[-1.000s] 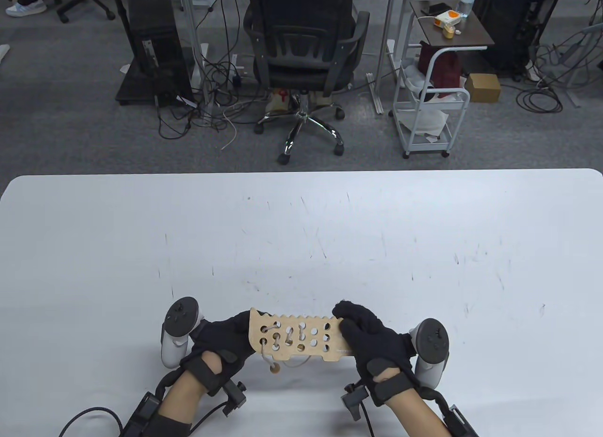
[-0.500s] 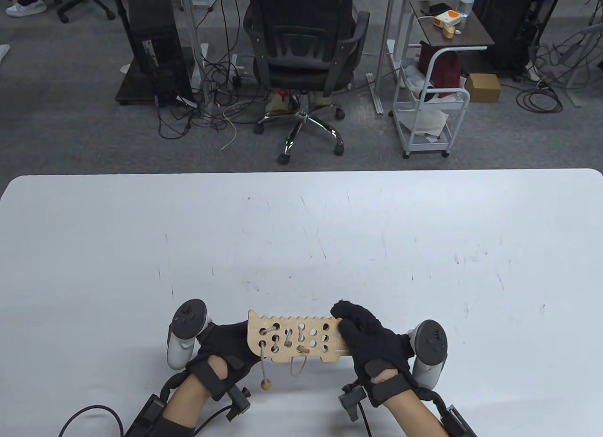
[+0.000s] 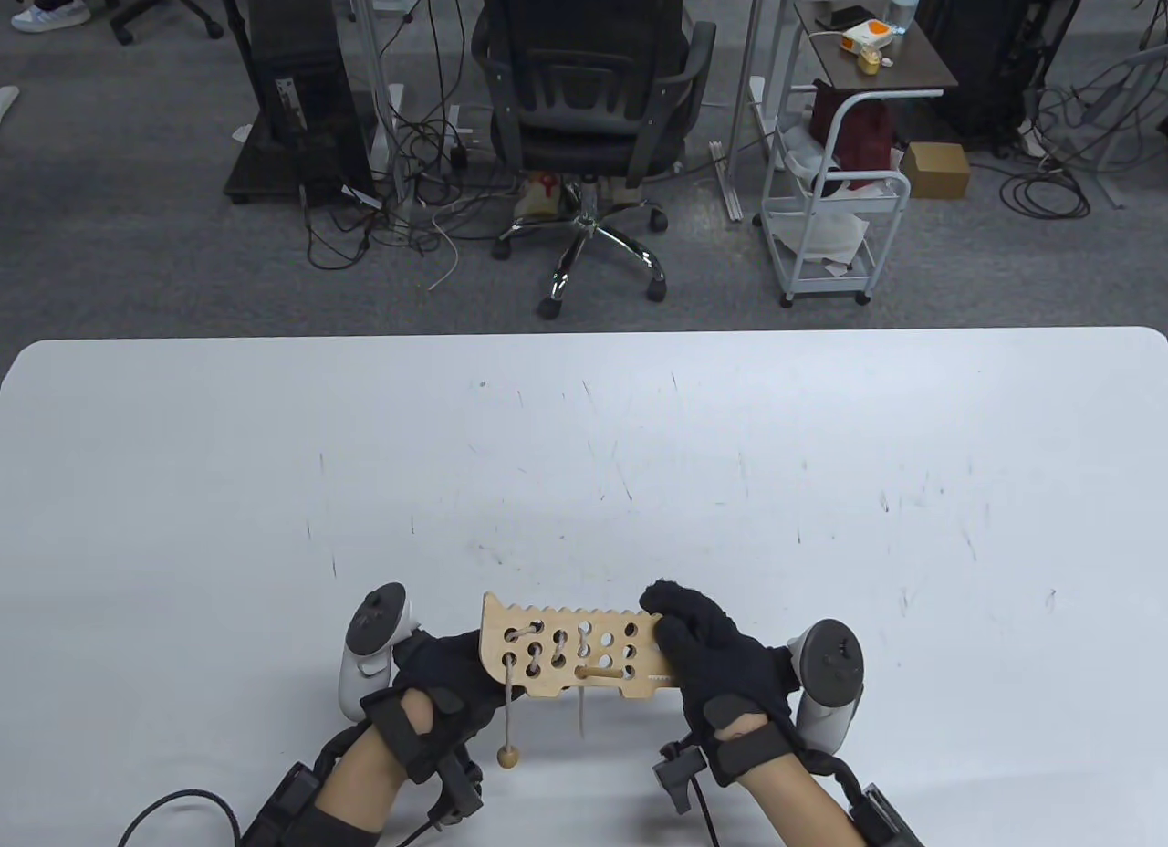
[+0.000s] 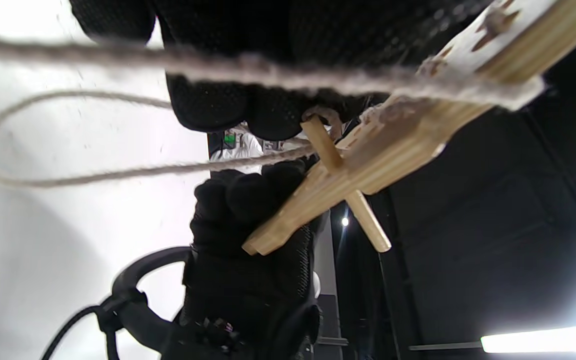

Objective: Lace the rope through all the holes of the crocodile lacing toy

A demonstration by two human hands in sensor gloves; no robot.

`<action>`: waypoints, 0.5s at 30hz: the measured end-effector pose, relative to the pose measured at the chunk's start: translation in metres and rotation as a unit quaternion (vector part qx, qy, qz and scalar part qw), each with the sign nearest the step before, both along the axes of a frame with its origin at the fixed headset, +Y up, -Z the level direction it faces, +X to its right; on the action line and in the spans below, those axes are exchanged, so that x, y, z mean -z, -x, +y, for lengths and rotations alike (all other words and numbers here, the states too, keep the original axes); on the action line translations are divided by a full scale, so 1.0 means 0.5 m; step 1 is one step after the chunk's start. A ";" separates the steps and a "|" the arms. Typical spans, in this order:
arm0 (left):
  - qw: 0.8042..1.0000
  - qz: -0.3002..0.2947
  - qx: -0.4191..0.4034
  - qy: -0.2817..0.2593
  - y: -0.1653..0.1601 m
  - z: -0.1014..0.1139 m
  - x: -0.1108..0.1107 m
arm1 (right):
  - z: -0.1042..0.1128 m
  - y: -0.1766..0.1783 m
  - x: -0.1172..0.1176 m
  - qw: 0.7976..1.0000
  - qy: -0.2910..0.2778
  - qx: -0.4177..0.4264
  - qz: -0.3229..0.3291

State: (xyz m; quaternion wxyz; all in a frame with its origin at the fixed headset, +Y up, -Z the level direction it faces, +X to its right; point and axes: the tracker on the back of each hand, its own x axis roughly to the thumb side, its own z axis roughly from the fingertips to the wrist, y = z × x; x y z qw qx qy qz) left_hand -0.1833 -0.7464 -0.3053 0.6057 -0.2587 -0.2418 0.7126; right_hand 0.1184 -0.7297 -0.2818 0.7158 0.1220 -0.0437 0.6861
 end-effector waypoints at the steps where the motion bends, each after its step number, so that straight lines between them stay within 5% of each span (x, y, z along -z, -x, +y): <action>1: 1.000 -0.003 -0.004 0.003 -0.001 0.000 0.000 | 0.001 0.001 -0.001 1.000 -0.004 -0.005 -0.001; 10: 0.992 -0.057 -0.090 0.063 -0.016 -0.009 -0.007 | 0.007 0.006 -0.004 0.998 -0.032 -0.058 -0.018; 15: 0.995 -0.038 -0.075 0.051 -0.012 -0.009 -0.004 | 0.008 0.005 -0.004 0.998 -0.033 -0.044 -0.017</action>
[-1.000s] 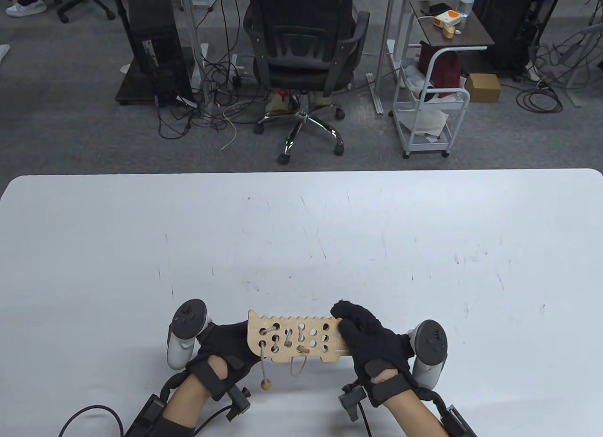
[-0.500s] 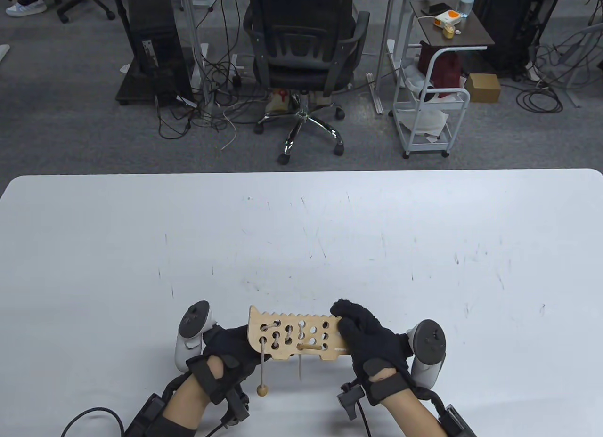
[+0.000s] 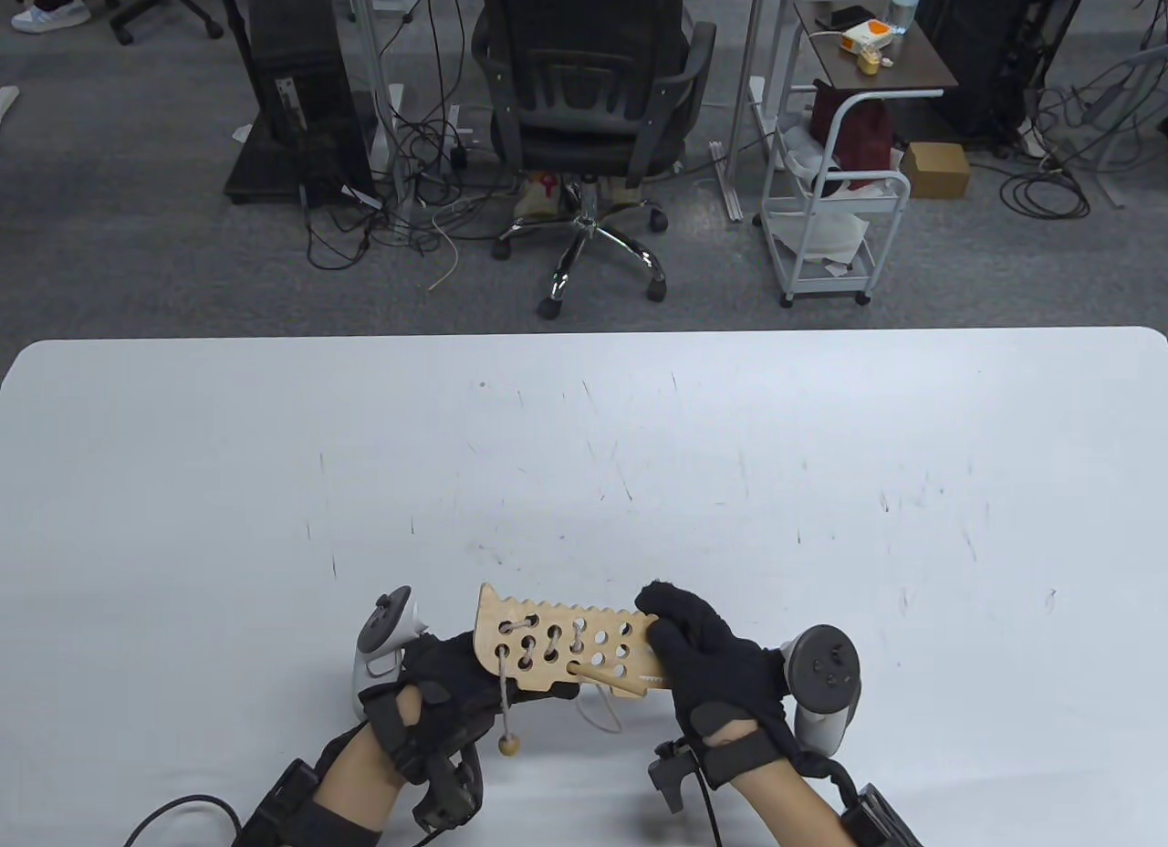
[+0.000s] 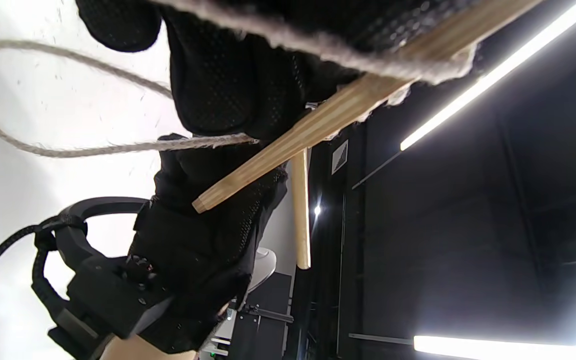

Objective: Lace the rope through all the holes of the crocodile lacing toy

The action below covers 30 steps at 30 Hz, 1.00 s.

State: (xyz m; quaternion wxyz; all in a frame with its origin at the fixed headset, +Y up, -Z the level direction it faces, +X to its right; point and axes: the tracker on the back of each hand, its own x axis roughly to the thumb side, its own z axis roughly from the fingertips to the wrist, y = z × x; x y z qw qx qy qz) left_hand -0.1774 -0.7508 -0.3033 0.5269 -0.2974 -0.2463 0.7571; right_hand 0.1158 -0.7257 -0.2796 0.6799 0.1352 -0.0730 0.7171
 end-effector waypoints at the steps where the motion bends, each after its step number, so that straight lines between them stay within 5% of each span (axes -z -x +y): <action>1: 1.000 0.005 0.005 -0.002 0.001 0.000 0.001 | -0.001 -0.001 0.001 1.000 0.004 0.010 0.002; 7: 1.000 0.019 0.002 0.003 0.010 -0.005 0.005 | -0.006 -0.008 0.003 0.999 0.017 0.027 0.001; 17: 0.992 0.123 0.003 -0.011 0.054 0.002 0.015 | -0.007 -0.014 0.006 0.999 0.027 0.023 -0.011; 30: 0.962 0.229 0.098 -0.115 0.090 0.045 0.005 | -0.017 -0.028 0.016 0.998 0.052 0.000 -0.038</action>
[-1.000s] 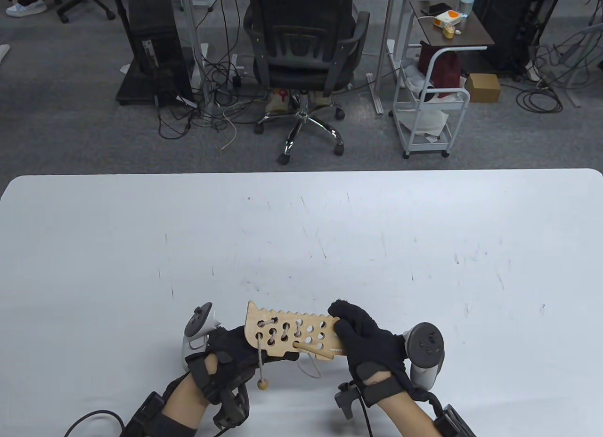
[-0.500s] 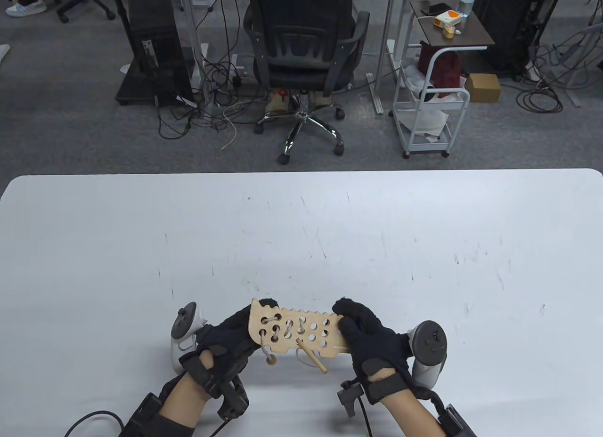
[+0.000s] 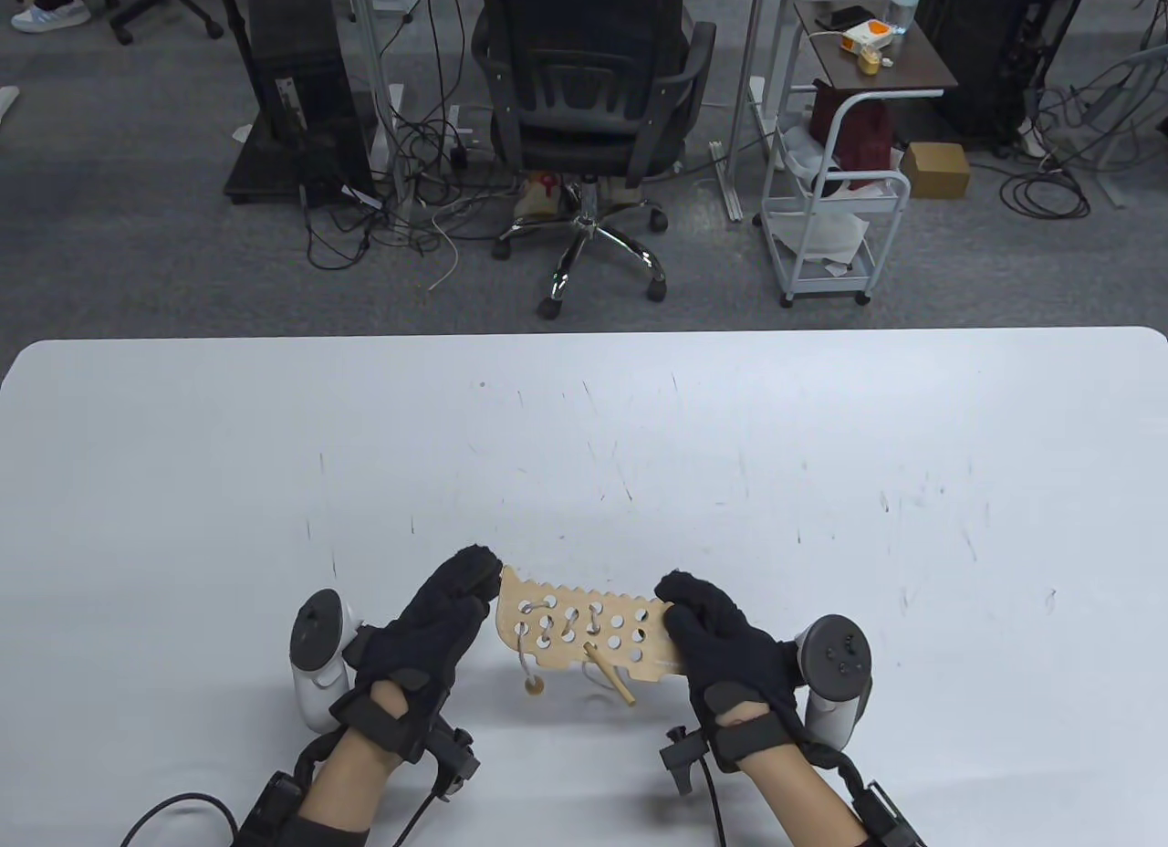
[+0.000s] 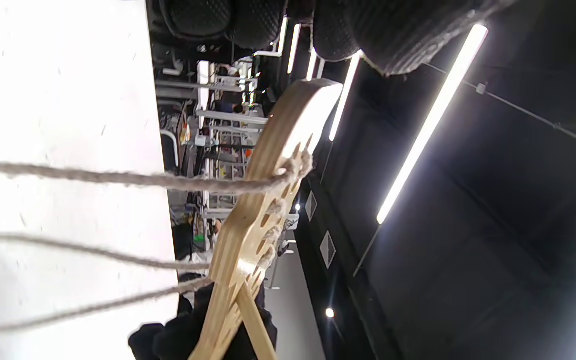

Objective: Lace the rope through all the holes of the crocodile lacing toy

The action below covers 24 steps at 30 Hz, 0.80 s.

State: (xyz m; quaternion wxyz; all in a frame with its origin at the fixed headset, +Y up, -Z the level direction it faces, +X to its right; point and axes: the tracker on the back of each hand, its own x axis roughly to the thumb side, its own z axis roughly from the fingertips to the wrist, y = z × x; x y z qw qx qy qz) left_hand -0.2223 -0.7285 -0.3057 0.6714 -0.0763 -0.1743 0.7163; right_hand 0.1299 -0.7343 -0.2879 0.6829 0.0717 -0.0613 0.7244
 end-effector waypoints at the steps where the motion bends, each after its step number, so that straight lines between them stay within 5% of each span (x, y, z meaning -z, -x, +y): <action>1: 1.000 0.006 0.014 -0.011 0.000 0.005 -0.003 | -0.001 0.000 0.000 1.000 0.002 -0.002 -0.003; 11: 0.978 0.030 0.179 -0.104 -0.027 0.034 -0.024 | -0.006 0.007 0.001 0.999 0.019 -0.029 -0.004; 24: 0.902 0.036 0.378 -0.204 -0.077 0.048 -0.051 | -0.014 0.014 0.002 0.997 0.053 -0.056 0.005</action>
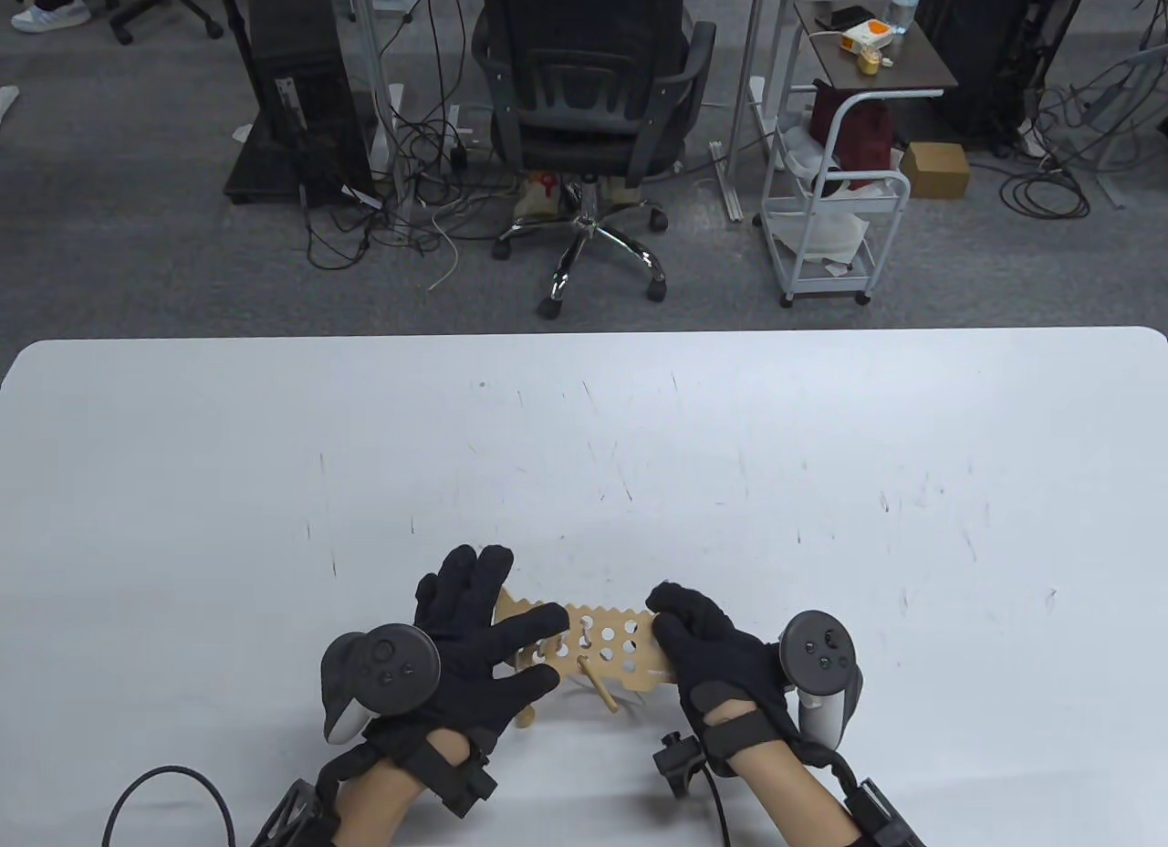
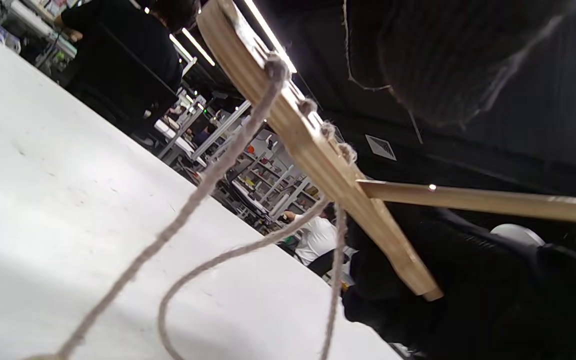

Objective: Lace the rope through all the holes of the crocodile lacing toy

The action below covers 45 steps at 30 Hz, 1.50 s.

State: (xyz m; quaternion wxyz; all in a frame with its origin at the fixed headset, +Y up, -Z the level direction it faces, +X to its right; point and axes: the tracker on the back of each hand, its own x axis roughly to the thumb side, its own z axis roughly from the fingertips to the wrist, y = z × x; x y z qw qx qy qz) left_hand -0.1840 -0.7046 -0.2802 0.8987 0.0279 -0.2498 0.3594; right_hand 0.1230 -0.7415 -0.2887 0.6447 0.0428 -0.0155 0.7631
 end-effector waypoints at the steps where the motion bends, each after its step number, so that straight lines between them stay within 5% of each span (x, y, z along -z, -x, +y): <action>1: 1.000 -0.004 0.013 -0.003 -0.003 0.000 -0.001 | 0.000 0.001 0.000 1.000 0.002 -0.002 0.005; 11: 0.997 -0.034 0.075 -0.011 -0.047 -0.012 -0.014 | -0.006 0.015 -0.001 0.999 0.011 -0.010 0.032; 20: 0.998 -0.036 0.047 -0.005 -0.048 -0.015 -0.013 | -0.009 0.021 -0.002 0.999 0.013 -0.008 0.043; 45: 0.998 0.067 -0.001 -0.004 0.033 -0.014 0.027 | -0.015 -0.016 0.017 1.000 0.018 -0.020 0.005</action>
